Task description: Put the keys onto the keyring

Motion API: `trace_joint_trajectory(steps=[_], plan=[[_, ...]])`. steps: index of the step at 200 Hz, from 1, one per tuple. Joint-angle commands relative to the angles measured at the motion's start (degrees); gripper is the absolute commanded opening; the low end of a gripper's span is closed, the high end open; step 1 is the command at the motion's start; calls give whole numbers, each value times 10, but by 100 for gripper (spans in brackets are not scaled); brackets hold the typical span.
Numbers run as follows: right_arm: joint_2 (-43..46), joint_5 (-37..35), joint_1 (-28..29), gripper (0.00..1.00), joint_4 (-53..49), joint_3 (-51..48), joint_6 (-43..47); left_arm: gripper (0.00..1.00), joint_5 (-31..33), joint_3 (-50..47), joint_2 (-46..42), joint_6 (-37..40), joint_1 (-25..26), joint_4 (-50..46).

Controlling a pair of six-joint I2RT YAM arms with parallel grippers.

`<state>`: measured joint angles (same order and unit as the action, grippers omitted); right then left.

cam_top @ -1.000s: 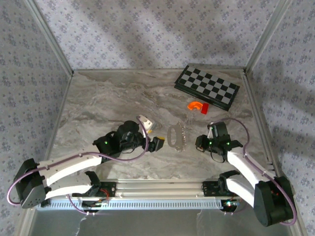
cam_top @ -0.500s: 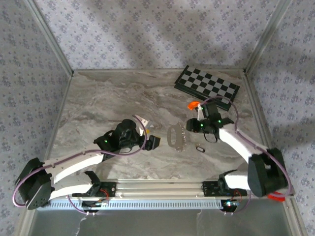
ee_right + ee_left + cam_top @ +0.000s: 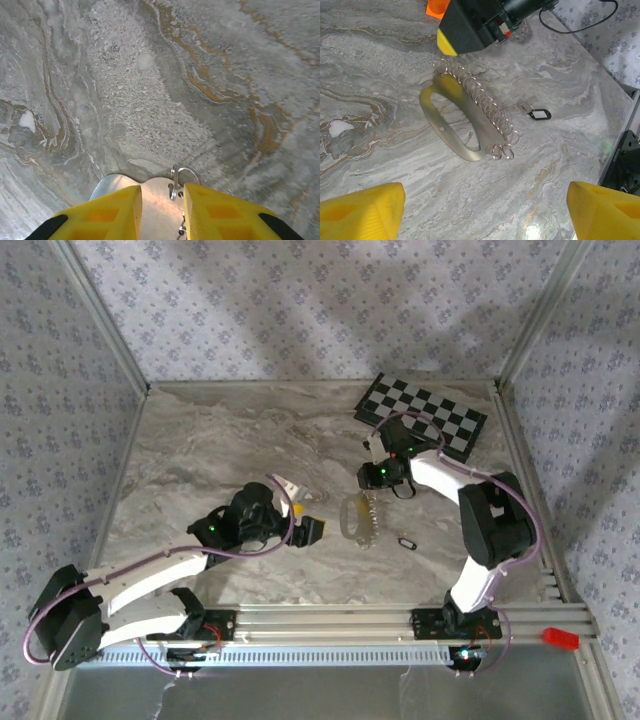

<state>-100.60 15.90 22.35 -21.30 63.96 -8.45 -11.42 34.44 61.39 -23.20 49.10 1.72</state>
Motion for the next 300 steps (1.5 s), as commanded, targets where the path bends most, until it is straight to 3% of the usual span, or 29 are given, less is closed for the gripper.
trace_joint_trajectory(steps=[1, 49, 98, 163, 206, 300], plan=[[-27, 7, 12, 28, -29, 30, 23, 84, -18, 8, -9, 7, -9, 8], [-38, -28, 22, 26, -33, 32, 24, 84, -28, 7, -10, 11, -17, 6], [-21, -42, 26, 39, -14, 13, 15, 84, -30, 5, -8, 12, -18, 11], [-22, -60, 23, 37, -17, 12, 16, 84, -31, 3, -5, 17, -19, 12], [-22, -74, 37, 41, -14, 13, 14, 84, -33, 0, 3, 16, -19, 19], [-36, -79, 38, 33, -21, 17, 12, 84, -32, -3, -9, 18, -19, 18]])
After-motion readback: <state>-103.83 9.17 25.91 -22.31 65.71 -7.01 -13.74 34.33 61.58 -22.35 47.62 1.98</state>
